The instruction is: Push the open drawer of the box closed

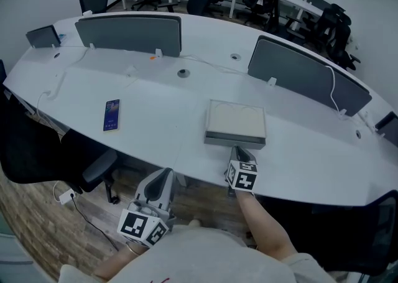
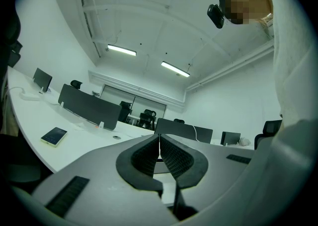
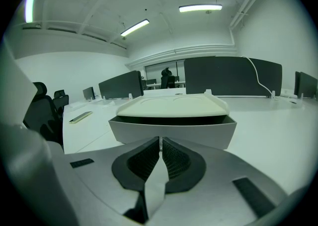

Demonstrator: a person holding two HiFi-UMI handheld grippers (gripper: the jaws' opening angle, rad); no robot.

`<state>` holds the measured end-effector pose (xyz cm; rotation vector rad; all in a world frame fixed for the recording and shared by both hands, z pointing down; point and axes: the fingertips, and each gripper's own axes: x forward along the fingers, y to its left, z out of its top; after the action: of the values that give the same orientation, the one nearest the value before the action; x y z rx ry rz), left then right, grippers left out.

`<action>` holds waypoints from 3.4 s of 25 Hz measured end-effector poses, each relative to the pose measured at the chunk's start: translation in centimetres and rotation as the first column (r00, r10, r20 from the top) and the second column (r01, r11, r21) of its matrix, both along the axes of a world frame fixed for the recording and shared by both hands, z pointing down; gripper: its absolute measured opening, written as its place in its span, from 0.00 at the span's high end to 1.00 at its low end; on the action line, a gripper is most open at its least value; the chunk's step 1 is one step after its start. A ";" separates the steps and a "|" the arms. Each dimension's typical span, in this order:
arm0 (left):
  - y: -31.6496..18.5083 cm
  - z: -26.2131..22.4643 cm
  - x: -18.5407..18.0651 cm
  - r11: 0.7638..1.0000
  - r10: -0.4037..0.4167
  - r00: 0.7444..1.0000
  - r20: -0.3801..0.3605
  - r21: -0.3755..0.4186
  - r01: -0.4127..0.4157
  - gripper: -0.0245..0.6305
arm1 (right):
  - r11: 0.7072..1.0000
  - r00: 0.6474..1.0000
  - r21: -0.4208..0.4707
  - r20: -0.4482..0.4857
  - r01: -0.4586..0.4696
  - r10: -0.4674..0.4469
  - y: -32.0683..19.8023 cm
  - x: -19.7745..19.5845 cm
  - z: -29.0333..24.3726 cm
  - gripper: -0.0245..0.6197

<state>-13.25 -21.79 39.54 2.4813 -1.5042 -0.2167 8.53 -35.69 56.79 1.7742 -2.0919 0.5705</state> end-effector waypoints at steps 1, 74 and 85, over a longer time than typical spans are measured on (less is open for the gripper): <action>0.0 0.1 -0.1 1.000 -0.002 1.000 0.000 0.000 0.002 0.93 | 1.000 1.000 0.000 0.002 -0.002 0.002 -0.1 0.0 0.0 0.91; 4.0 -0.4 4.7 0.995 0.101 0.994 -0.032 0.012 -0.101 0.93 | 0.916 0.989 0.381 0.028 0.125 -0.147 9.8 -2.7 -14.1 0.93; 13.4 -0.8 11.7 0.977 0.211 0.976 -0.044 0.002 -0.212 0.93 | 0.875 0.987 0.462 -0.006 0.143 -0.158 23.3 0.5 -18.1 0.93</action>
<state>-1.58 -8.36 38.76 2.5921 -1.2106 -0.2284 9.02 -12.39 38.70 1.8117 -2.5179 0.0509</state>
